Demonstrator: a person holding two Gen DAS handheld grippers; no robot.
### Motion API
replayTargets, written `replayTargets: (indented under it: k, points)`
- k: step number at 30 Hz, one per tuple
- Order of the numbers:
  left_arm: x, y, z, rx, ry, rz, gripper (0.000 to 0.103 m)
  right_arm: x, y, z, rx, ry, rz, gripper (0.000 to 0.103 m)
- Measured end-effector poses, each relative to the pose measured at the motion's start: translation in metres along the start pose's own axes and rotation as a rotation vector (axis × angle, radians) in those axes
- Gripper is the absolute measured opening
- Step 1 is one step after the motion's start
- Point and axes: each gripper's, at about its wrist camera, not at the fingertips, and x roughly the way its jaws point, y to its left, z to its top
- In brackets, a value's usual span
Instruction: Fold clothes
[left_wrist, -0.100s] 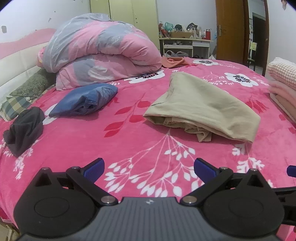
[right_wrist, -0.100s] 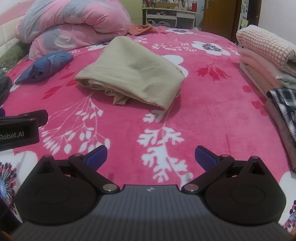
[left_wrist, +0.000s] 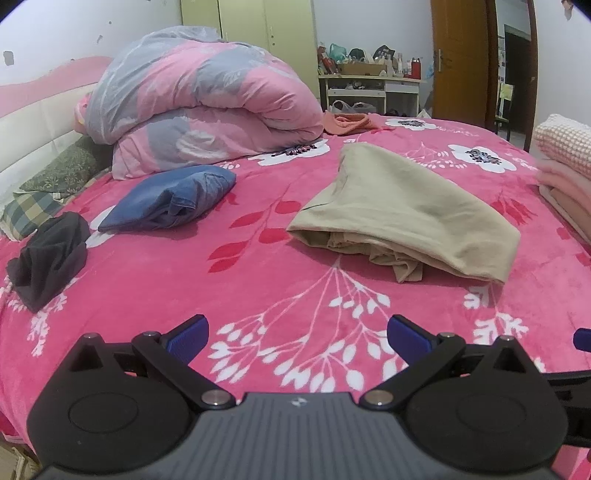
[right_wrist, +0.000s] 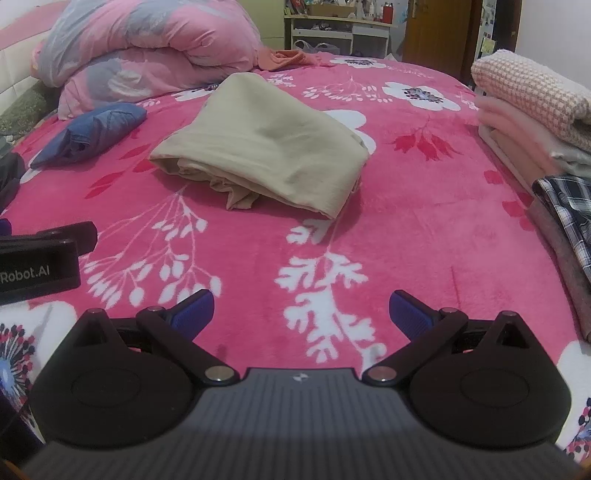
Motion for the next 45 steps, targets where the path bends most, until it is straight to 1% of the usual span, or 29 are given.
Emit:
replayTargets:
  k: [7,11,16,28,45]
  points:
    - [0.0,-0.002,-0.002,-0.004,0.0,0.003,0.103,-0.002,0.0,0.003,-0.002,-0.002,0.0,0.102]
    - [0.001,0.006,-0.003,-0.02,0.005,0.0,0.103,-0.005,0.001,0.005,-0.003,-0.004,0.0,0.102]
    - [0.002,0.008,-0.005,-0.033,0.02,-0.001,0.103,-0.007,0.003,0.004,0.002,-0.016,-0.004,0.102]
    - [0.002,0.01,-0.004,-0.047,0.021,0.012,0.103,-0.008,0.005,0.005,0.003,-0.026,-0.008,0.102]
    - [0.001,0.012,-0.004,-0.05,0.022,0.015,0.103,-0.007,0.004,0.005,0.013,-0.024,-0.005,0.102]
